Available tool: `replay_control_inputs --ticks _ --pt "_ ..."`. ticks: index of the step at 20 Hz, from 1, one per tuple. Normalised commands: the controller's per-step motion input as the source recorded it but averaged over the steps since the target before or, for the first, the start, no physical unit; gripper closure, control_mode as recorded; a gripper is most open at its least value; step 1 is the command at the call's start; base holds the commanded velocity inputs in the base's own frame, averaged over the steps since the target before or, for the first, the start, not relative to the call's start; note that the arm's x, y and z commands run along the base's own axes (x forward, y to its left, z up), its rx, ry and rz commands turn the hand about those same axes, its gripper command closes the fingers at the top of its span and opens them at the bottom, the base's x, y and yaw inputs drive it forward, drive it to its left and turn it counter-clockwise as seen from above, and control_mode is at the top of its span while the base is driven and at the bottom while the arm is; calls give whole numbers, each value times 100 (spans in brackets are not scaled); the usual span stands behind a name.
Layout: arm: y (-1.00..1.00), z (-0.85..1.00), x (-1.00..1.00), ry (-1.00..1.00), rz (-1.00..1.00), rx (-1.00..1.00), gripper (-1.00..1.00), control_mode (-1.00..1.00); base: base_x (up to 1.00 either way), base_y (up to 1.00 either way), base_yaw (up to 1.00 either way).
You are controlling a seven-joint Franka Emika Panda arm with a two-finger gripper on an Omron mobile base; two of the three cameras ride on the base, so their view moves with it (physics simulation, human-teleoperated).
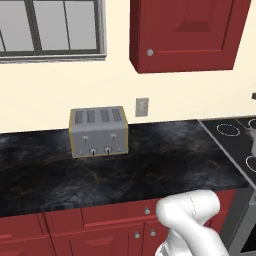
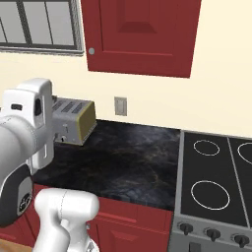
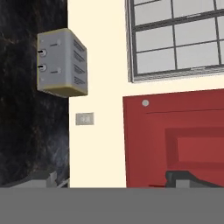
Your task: Close all open cabinet doors.
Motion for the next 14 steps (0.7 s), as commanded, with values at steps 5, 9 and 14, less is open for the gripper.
replay_control_inputs --ticks 5,9,14 --pt "2 0 -23 0 0 0 -100 -100 0 0 0" --pt "18 -1 34 0 0 0 -100 -100 0 0 0" --pt "4 -1 11 0 0 0 -100 100 23 19 -1"
